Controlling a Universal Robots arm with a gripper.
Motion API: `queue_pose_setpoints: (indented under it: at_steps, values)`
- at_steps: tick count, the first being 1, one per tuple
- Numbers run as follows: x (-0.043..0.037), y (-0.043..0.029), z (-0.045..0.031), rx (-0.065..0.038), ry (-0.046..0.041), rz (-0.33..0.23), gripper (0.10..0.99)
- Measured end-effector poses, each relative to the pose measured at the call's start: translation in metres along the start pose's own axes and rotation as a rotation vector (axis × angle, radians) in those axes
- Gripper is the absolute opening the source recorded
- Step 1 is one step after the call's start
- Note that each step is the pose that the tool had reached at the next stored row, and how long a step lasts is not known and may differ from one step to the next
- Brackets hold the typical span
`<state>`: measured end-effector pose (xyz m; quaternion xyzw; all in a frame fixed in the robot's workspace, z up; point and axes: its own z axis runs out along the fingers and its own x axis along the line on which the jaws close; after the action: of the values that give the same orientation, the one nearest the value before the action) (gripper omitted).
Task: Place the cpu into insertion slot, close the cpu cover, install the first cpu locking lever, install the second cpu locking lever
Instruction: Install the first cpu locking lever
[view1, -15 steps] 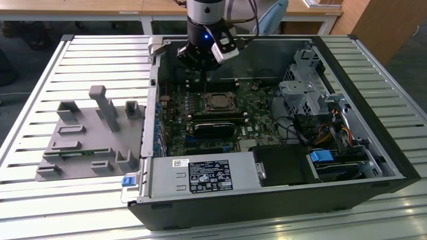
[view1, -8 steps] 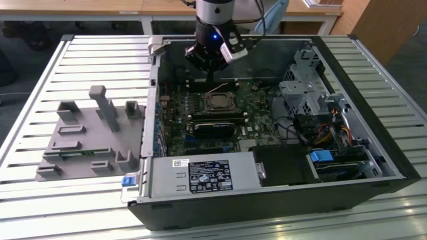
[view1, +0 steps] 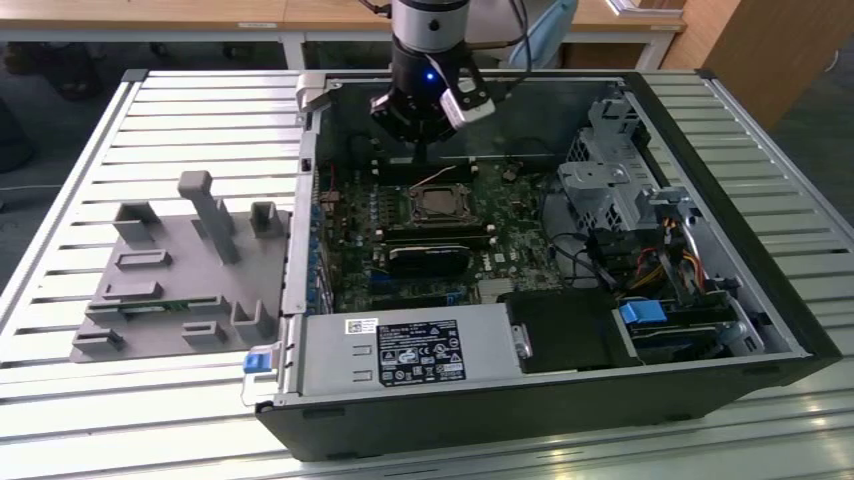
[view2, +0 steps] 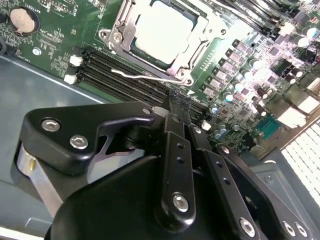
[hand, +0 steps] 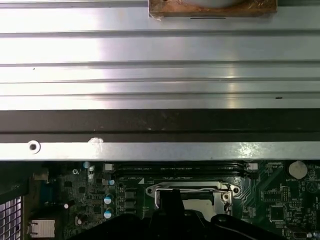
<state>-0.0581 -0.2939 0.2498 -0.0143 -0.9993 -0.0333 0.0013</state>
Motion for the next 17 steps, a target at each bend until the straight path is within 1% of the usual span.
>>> queue_pose_setpoints:
  at_steps: [2, 8, 12, 17]
  values:
    - [-0.0016, 0.0, 0.0013, 0.0, -0.0002, 0.0, 0.118]
    - [-0.014, 0.0008, 0.0055, 0.0, -0.0003, 0.0, 0.118]
    - [-0.0161, 0.0005, 0.0108, 0.0, -0.0002, 0.0, 0.118]
    - [-0.0226, 0.0016, 0.0158, 0.0, -0.0002, 0.0, 0.118]
